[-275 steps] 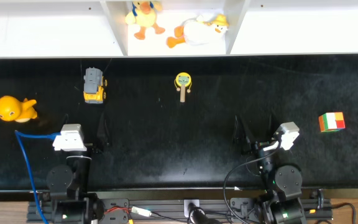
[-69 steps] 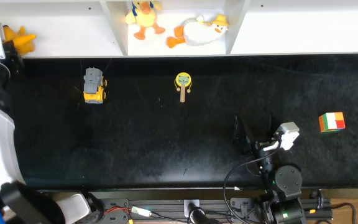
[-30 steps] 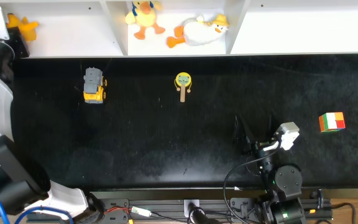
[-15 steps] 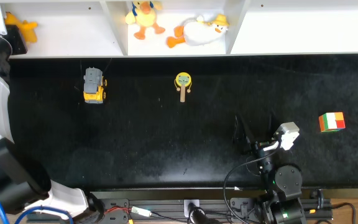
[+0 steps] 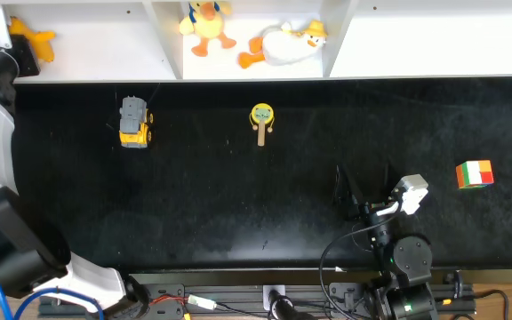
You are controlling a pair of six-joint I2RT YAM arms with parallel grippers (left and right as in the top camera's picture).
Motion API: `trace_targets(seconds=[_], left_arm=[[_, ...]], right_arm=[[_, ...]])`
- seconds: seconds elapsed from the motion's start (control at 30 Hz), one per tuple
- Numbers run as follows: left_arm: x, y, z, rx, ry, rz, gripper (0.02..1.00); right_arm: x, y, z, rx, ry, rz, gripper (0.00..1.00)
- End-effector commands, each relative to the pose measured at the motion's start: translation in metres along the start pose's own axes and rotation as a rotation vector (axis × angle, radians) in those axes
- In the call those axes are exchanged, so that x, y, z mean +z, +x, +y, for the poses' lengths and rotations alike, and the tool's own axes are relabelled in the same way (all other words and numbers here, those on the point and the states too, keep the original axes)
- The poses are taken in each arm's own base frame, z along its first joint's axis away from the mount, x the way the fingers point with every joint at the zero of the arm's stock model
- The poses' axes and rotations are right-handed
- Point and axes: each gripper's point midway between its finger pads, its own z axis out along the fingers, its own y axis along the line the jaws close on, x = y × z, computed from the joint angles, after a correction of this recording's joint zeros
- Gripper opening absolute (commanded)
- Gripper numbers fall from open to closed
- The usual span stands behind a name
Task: Store Toys
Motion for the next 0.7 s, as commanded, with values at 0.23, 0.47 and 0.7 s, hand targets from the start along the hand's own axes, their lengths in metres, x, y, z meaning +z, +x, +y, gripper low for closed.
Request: trace_targets(seconds=[0.23, 0.47, 0.7], left_arm=[[0.0077, 0.0030, -0.0017, 0.001, 0.008, 0.011, 0.669], [0.0074, -0.0027, -0.0097, 0.002, 0.056, -0.016, 0.776], [0.0065, -0.0053, -0.0092, 0.000, 0.054, -0.025, 0.904]], right_arm=[[0.0002, 0.0019, -0.0037, 0.000, 0.011, -0.006, 0.996], [0.0002, 0.0019, -0.0037, 0.000, 0.011, -0.006, 0.996], [0.0002, 0.0019, -0.0037, 0.000, 0.011, -0.006, 0.993]])
